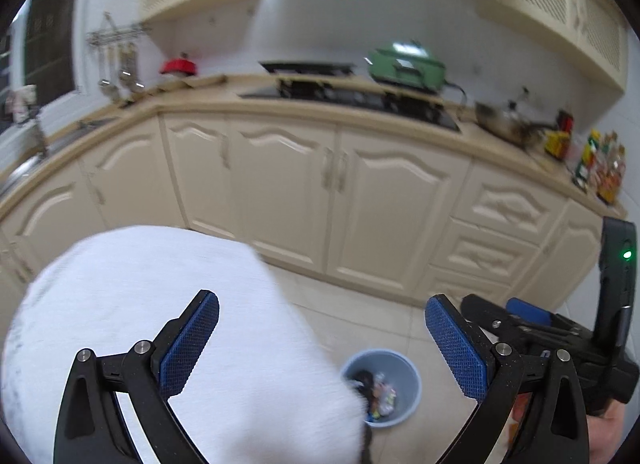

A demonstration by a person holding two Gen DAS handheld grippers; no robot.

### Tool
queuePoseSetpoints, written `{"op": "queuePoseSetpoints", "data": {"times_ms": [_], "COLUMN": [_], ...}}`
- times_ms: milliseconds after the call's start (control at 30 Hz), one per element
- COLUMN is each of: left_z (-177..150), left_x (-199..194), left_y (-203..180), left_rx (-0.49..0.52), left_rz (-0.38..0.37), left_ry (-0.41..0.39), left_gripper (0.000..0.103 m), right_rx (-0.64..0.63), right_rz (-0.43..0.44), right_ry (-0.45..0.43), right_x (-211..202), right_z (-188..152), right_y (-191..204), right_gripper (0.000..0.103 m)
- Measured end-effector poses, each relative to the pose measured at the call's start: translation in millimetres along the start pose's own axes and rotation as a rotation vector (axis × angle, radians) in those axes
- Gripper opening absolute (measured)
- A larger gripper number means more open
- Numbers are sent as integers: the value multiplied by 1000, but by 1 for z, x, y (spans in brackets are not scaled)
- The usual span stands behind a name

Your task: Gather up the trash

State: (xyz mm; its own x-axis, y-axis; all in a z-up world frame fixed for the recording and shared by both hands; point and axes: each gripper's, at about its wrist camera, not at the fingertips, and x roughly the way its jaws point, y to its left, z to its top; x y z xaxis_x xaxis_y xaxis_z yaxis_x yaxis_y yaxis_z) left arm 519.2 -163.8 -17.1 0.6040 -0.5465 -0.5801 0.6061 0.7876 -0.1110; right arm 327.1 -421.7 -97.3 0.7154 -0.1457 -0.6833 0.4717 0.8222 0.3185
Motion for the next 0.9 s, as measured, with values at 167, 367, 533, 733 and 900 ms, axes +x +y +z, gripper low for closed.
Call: {"op": "queuePoseSetpoints", "data": {"times_ms": [167, 367, 533, 733, 900], "left_z": [-24, -60, -92, -136, -167], "left_x": [-76, -160, -231, -300, -336], "left_y": [42, 88, 108, 94, 68], "left_rx": [-66, -147, -203, -236, -243], "left_rz": [125, 252, 341, 415, 442], "left_ry": [-90, -148, -198, -244, -265], "left_gripper": [102, 102, 102, 102, 102], "right_rx": [-104, -239, -337, -414, -441], "right_rz": [62, 142, 193, 211, 212], "right_ry": [-51, -96, -122, -155, -162], "right_x": [-23, -49, -69, -90, -108], "right_z": [1, -11, -34, -64, -92], "right_y": [74, 164, 223, 268, 285], "right_gripper": [103, 103, 103, 103, 103]}}
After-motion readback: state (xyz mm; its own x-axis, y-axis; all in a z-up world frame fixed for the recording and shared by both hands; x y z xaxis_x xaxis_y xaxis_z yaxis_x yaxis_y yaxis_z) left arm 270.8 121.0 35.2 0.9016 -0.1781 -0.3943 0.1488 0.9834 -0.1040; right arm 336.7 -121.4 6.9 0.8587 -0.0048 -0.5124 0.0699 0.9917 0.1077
